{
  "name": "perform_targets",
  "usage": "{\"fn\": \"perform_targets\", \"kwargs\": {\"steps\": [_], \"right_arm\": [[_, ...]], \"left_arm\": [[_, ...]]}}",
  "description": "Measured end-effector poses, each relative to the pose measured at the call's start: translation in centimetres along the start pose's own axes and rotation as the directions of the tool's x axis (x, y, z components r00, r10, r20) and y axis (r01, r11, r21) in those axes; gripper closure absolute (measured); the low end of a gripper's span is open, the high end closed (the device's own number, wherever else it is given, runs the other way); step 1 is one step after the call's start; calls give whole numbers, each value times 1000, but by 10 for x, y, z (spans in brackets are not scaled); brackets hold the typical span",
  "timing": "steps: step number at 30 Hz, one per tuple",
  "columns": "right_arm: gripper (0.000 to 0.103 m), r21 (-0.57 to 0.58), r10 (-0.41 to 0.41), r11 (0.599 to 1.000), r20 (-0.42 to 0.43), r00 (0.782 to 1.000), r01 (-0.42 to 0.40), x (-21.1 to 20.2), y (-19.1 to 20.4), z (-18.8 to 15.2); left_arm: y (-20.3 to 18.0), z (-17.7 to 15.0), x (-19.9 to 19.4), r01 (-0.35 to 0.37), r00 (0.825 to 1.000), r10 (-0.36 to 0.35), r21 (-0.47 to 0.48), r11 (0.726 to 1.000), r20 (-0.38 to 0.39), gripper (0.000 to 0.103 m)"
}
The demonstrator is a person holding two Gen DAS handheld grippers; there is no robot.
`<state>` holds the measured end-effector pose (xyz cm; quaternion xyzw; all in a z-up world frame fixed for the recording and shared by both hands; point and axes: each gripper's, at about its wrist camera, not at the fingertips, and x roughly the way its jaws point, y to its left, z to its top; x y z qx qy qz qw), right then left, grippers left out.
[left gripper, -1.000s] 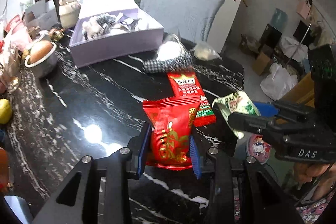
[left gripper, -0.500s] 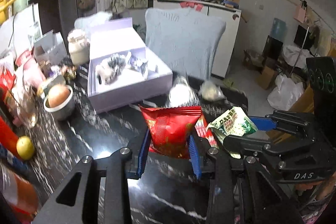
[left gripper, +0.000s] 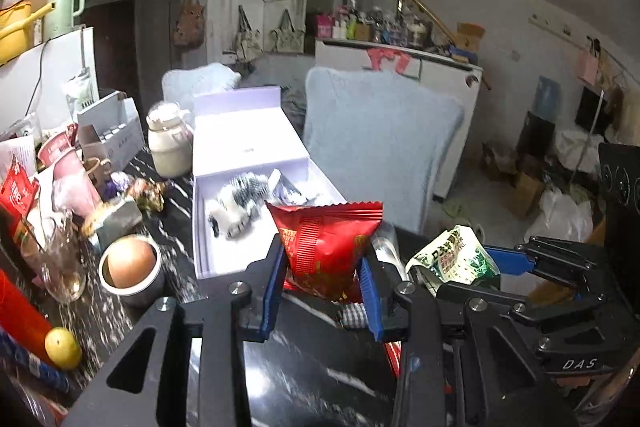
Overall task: Organize soft objects
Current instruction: 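Carry the sachet with the right tool while the left tool carries the red packet to the lavender box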
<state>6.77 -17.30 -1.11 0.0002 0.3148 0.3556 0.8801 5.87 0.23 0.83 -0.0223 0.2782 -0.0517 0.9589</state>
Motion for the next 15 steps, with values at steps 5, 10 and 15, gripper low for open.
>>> {"fn": "perform_targets", "kwargs": {"steps": [5, 10, 15], "right_arm": [[54, -21, -5, 1000, 37, 999, 6, 14, -11, 31], [54, -23, -5, 1000, 59, 998, 7, 36, -22, 62], [54, -31, -16, 999, 77, 997, 19, 61, -30, 90]], "left_arm": [[9, 22, 18, -10, 999, 11, -14, 1000, 34, 69], [20, 44, 43, -22, 999, 23, -15, 1000, 45, 69], [36, 69, 66, -38, 997, 39, -10, 999, 68, 69]]}}
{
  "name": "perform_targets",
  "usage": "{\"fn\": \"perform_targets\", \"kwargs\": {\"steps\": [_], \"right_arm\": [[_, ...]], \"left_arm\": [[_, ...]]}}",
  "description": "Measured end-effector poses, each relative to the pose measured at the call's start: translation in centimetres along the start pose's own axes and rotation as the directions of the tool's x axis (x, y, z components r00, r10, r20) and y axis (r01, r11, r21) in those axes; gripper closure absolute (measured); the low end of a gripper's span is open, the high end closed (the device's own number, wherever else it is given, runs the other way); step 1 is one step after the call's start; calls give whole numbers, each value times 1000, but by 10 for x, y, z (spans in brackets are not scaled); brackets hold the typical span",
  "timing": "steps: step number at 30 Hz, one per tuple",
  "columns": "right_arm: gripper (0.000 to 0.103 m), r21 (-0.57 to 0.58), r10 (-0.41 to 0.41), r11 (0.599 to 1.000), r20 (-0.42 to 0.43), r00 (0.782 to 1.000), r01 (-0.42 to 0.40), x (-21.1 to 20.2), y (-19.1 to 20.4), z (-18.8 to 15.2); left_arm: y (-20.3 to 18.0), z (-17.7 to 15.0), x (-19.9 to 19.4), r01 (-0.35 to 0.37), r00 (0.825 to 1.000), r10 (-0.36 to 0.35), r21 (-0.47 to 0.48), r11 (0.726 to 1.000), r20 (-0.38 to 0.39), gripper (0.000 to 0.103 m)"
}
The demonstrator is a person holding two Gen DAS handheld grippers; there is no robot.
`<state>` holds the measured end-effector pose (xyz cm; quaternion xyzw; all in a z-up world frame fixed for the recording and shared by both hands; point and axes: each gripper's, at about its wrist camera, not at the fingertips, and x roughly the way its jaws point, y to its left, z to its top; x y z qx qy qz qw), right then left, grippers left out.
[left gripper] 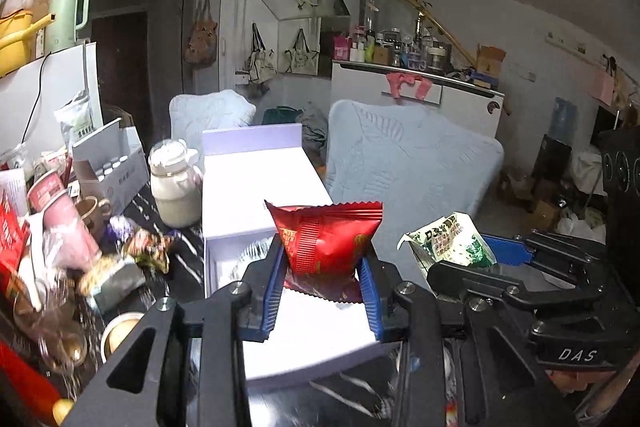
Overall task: Organize soft objects
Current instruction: 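Carry the sachet with the right tool while the left tool carries the red packet to the lavender box, then open the right tool over the box while the left tool drops the red packet in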
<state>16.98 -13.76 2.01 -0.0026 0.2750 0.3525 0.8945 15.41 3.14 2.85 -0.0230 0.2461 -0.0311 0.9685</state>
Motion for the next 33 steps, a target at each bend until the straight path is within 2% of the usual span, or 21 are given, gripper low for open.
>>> {"fn": "perform_targets", "kwargs": {"steps": [7, 13, 18, 21, 28, 33], "right_arm": [[54, -27, 1, 1000, 9, 1000, -1, 37, -11, 39], [54, -33, -6, 999, -19, 1000, 5, 69, -21, 62], [54, -25, -9, 1000, -73, 997, 7, 98, -27, 66], [54, -14, -13, 1000, -104, 995, 12, 114, -31, 66], [54, -6, -37, 999, -176, 984, 36, 149, -40, 58], [54, 3, -55, 998, -233, 971, 57, 169, -48, 50]], "left_arm": [[24, 27, 32, -38, 999, 38, -4, 999, 26, 69], [44, 35, 60, -71, 997, 71, -12, 997, 13, 69], [58, 33, 90, -107, 994, 106, -27, 994, -40, 69], [65, 25, 111, -114, 989, 110, -31, 993, -100, 69], [74, 8, 146, -166, 970, 158, -28, 986, -187, 69], [71, -2, 163, -163, 958, 157, -6, 987, -241, 69]]}}
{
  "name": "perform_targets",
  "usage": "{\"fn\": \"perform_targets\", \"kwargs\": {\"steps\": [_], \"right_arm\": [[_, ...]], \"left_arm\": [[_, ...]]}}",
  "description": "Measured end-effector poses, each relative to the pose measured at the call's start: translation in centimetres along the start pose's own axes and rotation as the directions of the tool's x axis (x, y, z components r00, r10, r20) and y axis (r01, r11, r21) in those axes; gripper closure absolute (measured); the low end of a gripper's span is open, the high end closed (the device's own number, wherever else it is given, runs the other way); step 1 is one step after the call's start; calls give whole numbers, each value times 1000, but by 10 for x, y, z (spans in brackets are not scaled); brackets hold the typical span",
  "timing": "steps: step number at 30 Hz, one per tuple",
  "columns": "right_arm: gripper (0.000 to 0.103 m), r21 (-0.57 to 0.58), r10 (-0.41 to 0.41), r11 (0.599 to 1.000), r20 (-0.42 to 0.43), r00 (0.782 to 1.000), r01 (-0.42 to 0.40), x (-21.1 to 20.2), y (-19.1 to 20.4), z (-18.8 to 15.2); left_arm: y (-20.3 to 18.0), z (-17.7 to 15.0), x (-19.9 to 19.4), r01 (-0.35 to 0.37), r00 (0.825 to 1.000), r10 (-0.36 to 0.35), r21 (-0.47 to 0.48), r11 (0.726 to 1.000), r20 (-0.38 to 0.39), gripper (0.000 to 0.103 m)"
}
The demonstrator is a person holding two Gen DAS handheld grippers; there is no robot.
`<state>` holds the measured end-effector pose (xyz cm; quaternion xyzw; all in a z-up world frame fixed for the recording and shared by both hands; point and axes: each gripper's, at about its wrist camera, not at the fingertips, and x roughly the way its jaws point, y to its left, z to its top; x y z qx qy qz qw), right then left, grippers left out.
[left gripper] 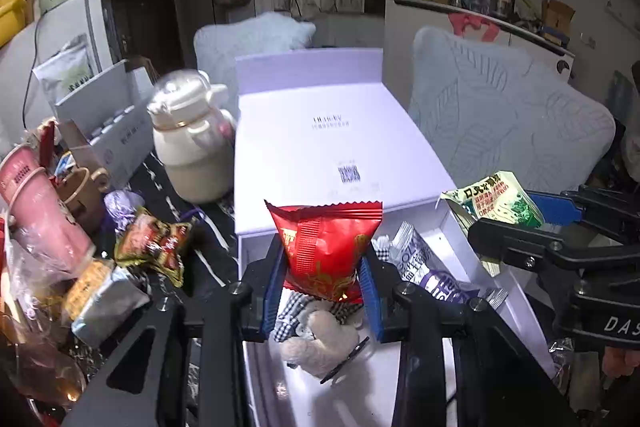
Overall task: Organize soft objects
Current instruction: 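Open the right tool over the box while the left tool drops the red packet in, then withdraw both open tools up and away from the lavender box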
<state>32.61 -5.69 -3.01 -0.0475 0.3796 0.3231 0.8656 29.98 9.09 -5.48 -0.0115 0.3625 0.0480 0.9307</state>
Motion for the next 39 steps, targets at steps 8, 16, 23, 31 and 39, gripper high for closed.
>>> {"fn": "perform_targets", "kwargs": {"steps": [8, 16, 23, 31, 39], "right_arm": [[53, 35, 11, 999, -69, 998, -9, 21, -11, -7], [50, 47, 21, 999, -107, 994, -16, 31, -13, -9], [39, 56, 6, 998, -127, 992, 2, 31, -15, -9], [39, 50, -26, 998, -126, 992, 32, 22, -15, -10], [39, 48, -39, 998, -103, 994, 45, 3, -14, -9]], "left_arm": [[0, -8, 25, -16, 996, 17, 6, 1000, -83, 69], [2, -12, 39, -52, 987, 51, -2, 999, -151, 69], [1, -11, 39, -60, 984, 56, -13, 998, -168, 67], [-1, -11, 31, -82, 983, 79, -12, 997, -167, 66], [-4, -13, 23, -92, 980, 86, -29, 995, -181, 65]]}}
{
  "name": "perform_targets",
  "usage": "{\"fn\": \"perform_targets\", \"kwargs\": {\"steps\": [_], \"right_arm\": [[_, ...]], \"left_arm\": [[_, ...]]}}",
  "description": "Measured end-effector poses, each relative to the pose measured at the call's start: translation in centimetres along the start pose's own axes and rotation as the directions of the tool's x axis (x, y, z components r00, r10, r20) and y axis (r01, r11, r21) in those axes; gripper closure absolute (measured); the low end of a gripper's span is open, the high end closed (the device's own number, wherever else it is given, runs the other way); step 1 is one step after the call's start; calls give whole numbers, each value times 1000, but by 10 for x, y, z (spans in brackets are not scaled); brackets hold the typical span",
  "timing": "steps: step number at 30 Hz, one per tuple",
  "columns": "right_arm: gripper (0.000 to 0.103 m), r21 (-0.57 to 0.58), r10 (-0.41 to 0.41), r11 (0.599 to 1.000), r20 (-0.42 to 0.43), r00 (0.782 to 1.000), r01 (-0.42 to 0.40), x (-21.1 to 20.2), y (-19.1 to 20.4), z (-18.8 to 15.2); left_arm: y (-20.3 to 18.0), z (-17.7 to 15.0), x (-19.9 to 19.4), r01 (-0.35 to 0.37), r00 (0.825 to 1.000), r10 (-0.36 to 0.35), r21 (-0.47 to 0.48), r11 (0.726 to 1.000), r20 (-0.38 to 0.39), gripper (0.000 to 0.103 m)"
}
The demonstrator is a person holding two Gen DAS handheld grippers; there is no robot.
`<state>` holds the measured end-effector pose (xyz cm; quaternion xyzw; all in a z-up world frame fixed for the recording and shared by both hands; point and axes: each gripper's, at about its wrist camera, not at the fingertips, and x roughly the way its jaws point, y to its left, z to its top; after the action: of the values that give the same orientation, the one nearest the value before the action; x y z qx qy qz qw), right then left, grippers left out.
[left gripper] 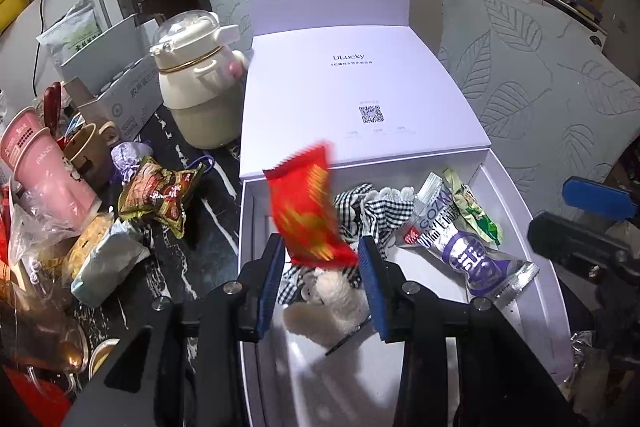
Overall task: Organize soft objects
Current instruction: 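Withdraw both open tools up and away from the lavender box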
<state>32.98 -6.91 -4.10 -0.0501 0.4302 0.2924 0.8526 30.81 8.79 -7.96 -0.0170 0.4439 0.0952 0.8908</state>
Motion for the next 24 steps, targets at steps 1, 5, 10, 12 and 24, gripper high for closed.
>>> {"fn": "perform_targets", "kwargs": {"steps": [1, 5, 10, 12, 24], "right_arm": [[39, 2, 0, 1000, 4, 1000, 0, -2, 0, 0], [32, 7, -3, 1000, 31, 1000, 2, -15, 1, 0], [32, -4, -5, 1000, 60, 998, 5, -34, 4, -1], [32, -9, -11, 1000, 75, 997, 11, -43, 6, -1], [28, -44, -29, 998, 195, 980, 38, -109, 22, -5]], "left_arm": [[0, 0, -2, 2, 1000, -2, -2, 1000, 0, 65], [1, 0, -13, -3, 1000, 3, -14, 1000, 4, 65], [2, 2, -31, -9, 1000, 10, -22, 1000, 26, 65], [1, 4, -41, -15, 999, 16, -22, 1000, 38, 65], [-2, 4, -118, -23, 988, 28, -31, 999, 154, 65]]}}
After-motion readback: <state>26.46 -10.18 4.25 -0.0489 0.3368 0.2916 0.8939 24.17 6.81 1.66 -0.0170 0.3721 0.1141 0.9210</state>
